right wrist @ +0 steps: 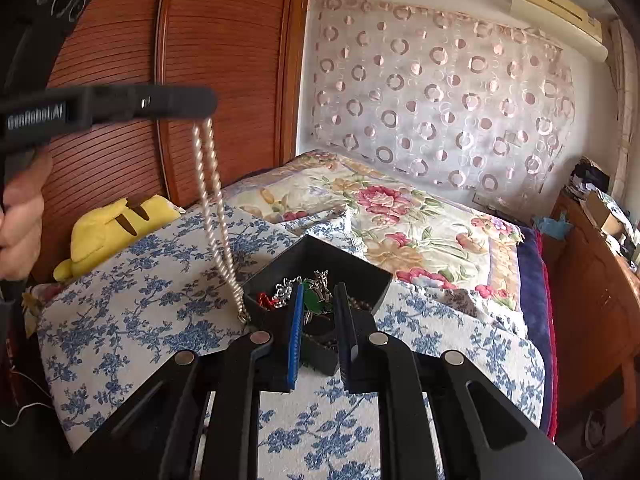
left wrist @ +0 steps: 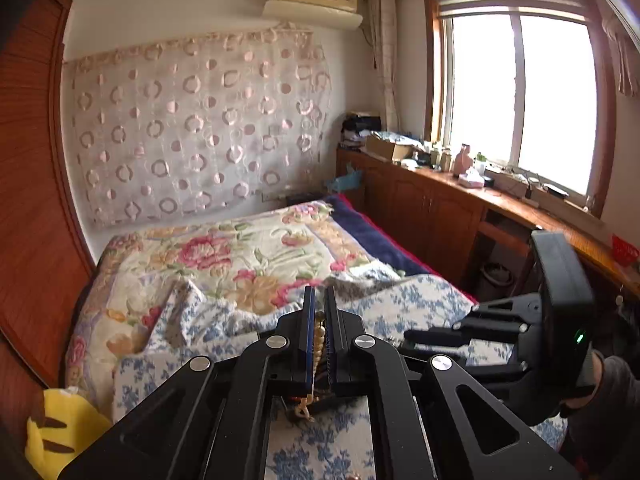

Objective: Organize jewelry
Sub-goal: 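Carry the pearl necklace into the box and open the left tool while the right drops the pendant in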

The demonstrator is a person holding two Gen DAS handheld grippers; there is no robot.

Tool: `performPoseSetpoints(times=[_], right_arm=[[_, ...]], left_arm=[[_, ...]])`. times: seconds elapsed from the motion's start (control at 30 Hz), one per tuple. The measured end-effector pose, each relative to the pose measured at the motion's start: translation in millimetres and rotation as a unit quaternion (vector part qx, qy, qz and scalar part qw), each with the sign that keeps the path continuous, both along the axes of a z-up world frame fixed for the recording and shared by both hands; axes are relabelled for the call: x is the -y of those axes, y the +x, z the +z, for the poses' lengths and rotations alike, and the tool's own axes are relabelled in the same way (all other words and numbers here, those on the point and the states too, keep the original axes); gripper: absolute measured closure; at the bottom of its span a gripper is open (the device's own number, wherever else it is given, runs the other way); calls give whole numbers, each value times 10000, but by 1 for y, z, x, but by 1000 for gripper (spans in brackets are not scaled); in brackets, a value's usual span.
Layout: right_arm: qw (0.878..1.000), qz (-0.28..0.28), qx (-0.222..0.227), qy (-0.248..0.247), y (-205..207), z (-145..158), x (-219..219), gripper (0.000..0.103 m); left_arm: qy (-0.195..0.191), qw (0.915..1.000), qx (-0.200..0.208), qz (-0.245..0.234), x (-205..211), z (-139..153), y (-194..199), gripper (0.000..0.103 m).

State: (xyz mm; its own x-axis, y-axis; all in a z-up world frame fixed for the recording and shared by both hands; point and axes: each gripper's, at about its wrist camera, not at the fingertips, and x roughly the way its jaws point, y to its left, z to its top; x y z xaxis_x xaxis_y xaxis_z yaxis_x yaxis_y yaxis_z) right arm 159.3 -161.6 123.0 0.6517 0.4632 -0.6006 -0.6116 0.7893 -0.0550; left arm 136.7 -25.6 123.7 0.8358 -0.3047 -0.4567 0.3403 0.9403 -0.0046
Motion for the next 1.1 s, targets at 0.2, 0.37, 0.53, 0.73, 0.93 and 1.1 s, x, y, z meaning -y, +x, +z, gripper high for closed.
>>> performPoseSetpoints(times=[0.2,0.37,0.53,0.73,0.93,1.1], right_arm=[[10000,41,-61,-35,17,-6,-6,86],[9998,26,-177,-65,31,-20,-8,86],[9992,-2,-393,-117,46,-40,-12,86],[9979,-4,-623,-157,58,-61,-17,86],[9979,-87,-611,-175,60,-66,-17,86],[9981,-185,-565,-182,50,-64,-11,86]], left_arm=[[-33,9999,148,7,0,18,13,99],[-19,9998,207,-15,5,26,27,99],[-22,9999,125,-12,7,17,40,99],[39,9998,-201,34,10,-14,60,99],[124,9990,-423,35,10,-38,72,97],[109,9983,-569,84,5,-54,68,79]])
